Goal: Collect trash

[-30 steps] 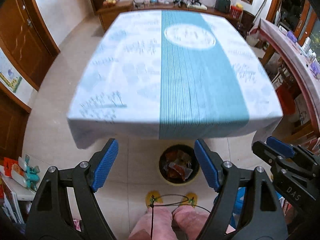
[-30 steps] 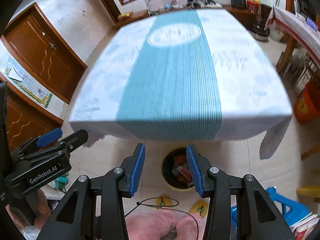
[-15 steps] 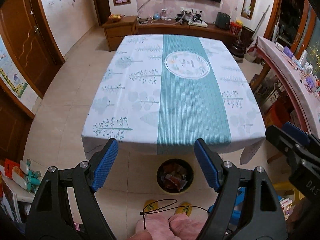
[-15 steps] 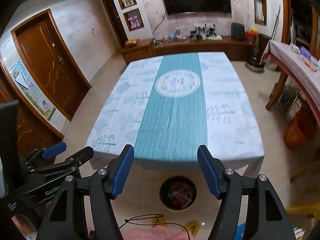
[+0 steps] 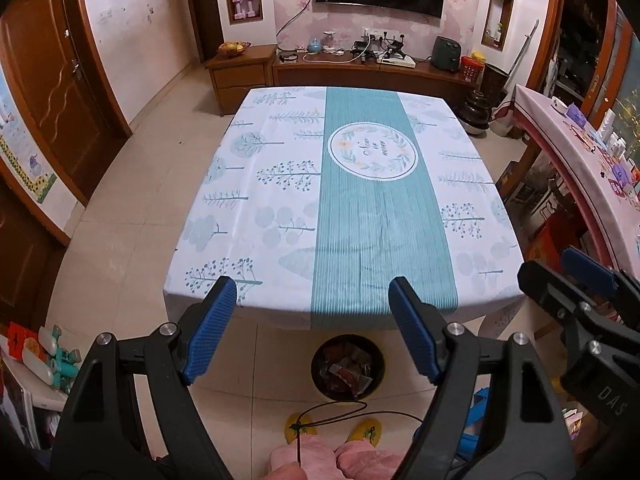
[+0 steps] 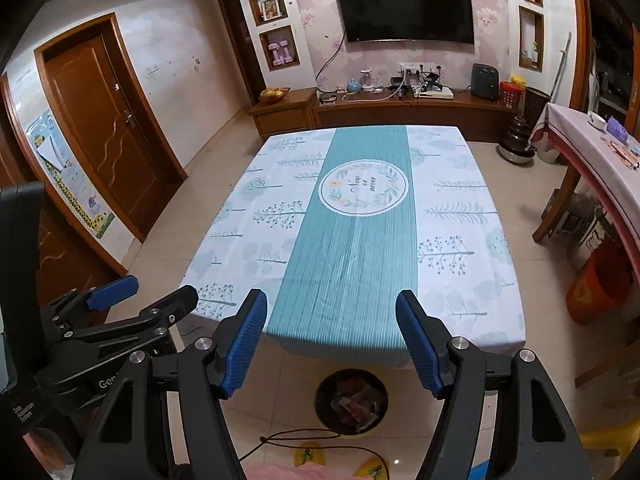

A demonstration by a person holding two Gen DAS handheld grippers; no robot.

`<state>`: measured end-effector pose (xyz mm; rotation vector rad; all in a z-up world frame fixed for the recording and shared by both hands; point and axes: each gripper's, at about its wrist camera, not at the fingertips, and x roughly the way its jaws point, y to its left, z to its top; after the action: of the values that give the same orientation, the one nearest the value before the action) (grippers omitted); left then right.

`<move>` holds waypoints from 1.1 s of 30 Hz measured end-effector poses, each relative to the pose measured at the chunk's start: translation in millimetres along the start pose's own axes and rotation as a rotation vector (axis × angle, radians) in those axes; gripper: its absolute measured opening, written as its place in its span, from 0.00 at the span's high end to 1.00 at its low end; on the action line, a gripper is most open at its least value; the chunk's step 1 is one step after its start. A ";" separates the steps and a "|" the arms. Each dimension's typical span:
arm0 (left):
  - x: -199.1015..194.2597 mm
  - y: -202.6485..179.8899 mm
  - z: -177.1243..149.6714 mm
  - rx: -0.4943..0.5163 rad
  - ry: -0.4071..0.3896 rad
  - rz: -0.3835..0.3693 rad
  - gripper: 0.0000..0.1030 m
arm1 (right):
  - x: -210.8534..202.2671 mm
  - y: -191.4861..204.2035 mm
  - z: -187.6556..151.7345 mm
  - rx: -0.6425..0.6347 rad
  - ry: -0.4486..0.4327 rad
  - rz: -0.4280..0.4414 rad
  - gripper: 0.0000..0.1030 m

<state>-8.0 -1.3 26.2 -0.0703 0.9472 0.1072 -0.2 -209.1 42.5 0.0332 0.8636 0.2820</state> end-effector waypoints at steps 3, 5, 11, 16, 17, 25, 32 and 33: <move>0.6 -1.7 4.2 0.001 -0.007 0.000 0.26 | 1.8 0.1 3.9 -0.010 -0.006 0.000 0.34; 1.4 -2.3 6.8 -0.001 -0.011 -0.001 0.26 | 3.9 0.4 6.3 -0.017 -0.005 0.001 0.34; 3.8 -7.3 9.7 0.012 -0.017 -0.004 0.26 | 5.7 -1.3 11.2 -0.026 -0.006 0.003 0.34; 6.1 -10.8 11.7 0.018 -0.019 -0.007 0.26 | 7.6 -1.4 12.3 -0.029 -0.003 0.004 0.34; 6.4 -11.7 11.9 0.019 -0.020 -0.008 0.26 | 7.7 -1.0 12.4 -0.029 -0.002 0.003 0.34; 7.9 -17.1 12.1 0.027 -0.025 -0.009 0.26 | 10.7 -0.1 14.7 -0.030 -0.002 0.005 0.34; 7.9 -16.4 11.9 0.029 -0.022 -0.012 0.26 | 13.4 -1.3 16.8 -0.033 -0.001 0.012 0.34; 7.4 -17.2 11.4 0.027 -0.021 -0.010 0.26 | 13.4 -2.1 17.3 -0.034 0.000 0.014 0.34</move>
<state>7.6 -16.7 27.0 -0.0489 0.9272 0.0853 21.5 -206.3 43.5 0.0077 0.8588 0.3102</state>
